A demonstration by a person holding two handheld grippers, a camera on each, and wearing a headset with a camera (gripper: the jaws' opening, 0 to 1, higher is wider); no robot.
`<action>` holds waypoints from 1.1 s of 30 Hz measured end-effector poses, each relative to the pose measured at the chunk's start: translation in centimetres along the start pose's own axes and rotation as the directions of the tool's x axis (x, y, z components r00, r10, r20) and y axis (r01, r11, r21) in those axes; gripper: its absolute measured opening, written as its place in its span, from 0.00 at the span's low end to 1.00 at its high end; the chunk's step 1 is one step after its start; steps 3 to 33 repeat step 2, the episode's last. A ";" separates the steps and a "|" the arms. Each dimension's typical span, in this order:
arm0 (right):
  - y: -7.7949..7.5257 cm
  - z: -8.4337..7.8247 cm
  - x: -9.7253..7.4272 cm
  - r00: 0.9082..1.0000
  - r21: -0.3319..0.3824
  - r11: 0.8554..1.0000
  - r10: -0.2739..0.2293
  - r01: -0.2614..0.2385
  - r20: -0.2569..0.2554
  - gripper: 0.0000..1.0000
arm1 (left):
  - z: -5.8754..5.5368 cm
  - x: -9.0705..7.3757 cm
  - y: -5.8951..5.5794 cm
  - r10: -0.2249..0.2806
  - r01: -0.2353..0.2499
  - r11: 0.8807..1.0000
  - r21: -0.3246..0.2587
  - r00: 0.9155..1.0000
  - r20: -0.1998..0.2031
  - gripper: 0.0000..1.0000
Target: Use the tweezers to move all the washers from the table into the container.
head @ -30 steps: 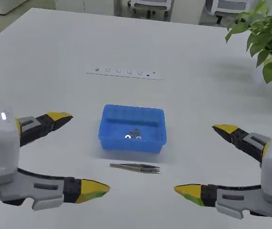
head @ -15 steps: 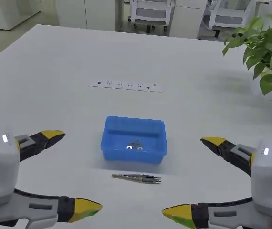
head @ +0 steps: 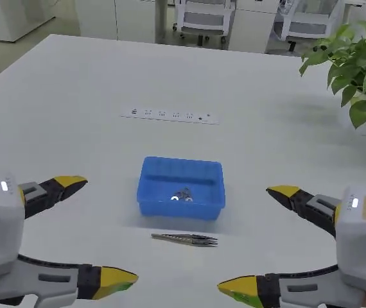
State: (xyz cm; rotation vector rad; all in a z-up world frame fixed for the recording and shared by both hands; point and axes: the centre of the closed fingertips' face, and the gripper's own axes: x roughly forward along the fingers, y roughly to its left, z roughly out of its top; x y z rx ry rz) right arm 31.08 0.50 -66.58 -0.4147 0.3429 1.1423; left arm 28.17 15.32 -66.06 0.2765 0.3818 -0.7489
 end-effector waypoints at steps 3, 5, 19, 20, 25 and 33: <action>0.0 0.0 -0.1 1.000 -0.001 1.000 -0.001 0.001 0.000 0.97 | 0.0 0.0 -0.1 -0.001 0.001 1.000 0.002 1.000 -0.003 1.00; 0.0 0.0 -0.1 1.000 -0.001 1.000 -0.001 0.001 0.000 0.97 | 0.0 0.0 -0.1 -0.001 0.001 1.000 0.002 1.000 -0.003 1.00; 0.0 0.0 -0.1 1.000 -0.001 1.000 -0.001 0.001 0.000 0.97 | 0.0 0.0 -0.1 -0.001 0.001 1.000 0.002 1.000 -0.003 1.00; 0.0 0.0 -0.1 1.000 -0.001 1.000 -0.001 0.001 0.000 0.97 | 0.0 0.0 -0.1 -0.001 0.001 1.000 0.002 1.000 -0.003 1.00; 0.0 0.0 -0.1 1.000 -0.001 1.000 -0.001 0.001 0.000 0.97 | 0.0 0.0 -0.1 -0.001 0.001 1.000 0.002 1.000 -0.003 1.00; 0.0 0.0 -0.1 1.000 -0.001 1.000 -0.001 0.001 0.000 0.97 | 0.0 0.0 -0.1 -0.001 0.001 1.000 0.002 1.000 -0.003 1.00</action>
